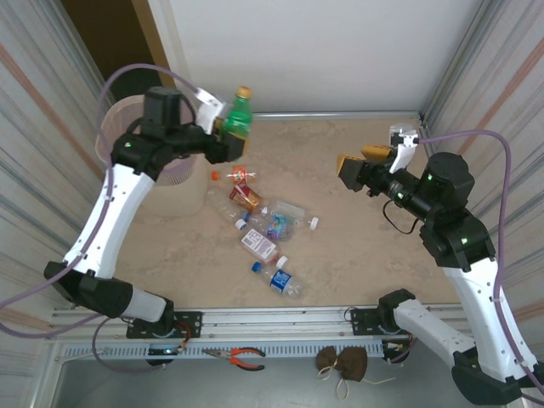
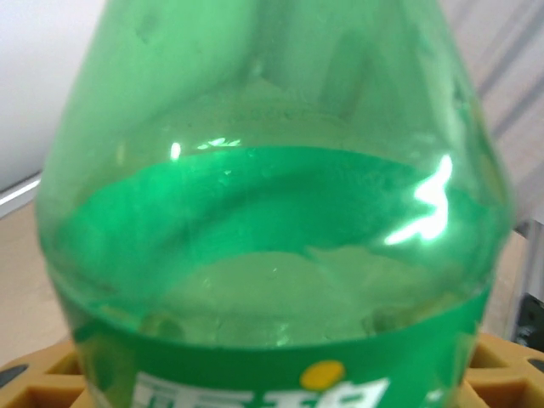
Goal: Put the plastic bottles in the bin
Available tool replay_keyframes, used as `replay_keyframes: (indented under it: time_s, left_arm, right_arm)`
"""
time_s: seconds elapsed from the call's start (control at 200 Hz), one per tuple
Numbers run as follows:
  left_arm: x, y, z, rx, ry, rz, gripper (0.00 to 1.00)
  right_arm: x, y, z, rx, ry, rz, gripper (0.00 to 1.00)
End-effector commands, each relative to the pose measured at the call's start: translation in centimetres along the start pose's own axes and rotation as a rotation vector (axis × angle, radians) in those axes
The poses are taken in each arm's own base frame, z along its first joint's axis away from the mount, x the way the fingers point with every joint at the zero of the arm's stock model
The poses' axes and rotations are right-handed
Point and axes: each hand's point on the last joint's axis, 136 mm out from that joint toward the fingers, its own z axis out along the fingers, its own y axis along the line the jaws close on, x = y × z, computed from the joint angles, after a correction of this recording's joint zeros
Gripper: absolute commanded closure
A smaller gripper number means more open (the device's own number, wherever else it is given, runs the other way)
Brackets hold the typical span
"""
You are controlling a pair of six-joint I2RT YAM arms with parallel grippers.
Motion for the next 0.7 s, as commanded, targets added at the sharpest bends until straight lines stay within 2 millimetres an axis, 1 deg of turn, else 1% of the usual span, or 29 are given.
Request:
replay_keyframes:
  time_s: [0.0, 0.13, 0.286, 0.381, 0.556, 0.696]
  left_arm:
    - [-0.4, 2.5, -3.9, -0.11, -0.011, -0.1, 0.44]
    - [0.4, 6.9, -6.6, -0.224, -0.003, -0.209, 0.44]
    - [2.0, 10.9, -8.8, -0.334, 0.047, -0.295, 0.44]
    - [3.7, 13.0, -9.1, -0.384, 0.115, -0.336, 0.43]
    - [6.8, 16.2, -9.3, -0.453, 0.234, -0.4, 0.43]
    - [9.4, 17.8, -9.1, -0.462, 0.315, -0.456, 0.41]
  right_arm:
    - [-0.6, 0.3, -0.1, -0.005, -0.016, -0.026, 0.22]
    - [-0.5, 0.2, 0.1, -0.008, -0.013, -0.023, 0.22]
    - [-0.3, 0.1, 0.3, -0.007, -0.007, -0.021, 0.22]
    - [-0.2, 0.0, 0.3, -0.005, -0.004, -0.018, 0.22]
    - [0.1, 0.0, 0.3, -0.006, 0.001, -0.012, 0.22]
    - [0.3, -0.1, 0.3, -0.003, 0.006, -0.009, 0.22]
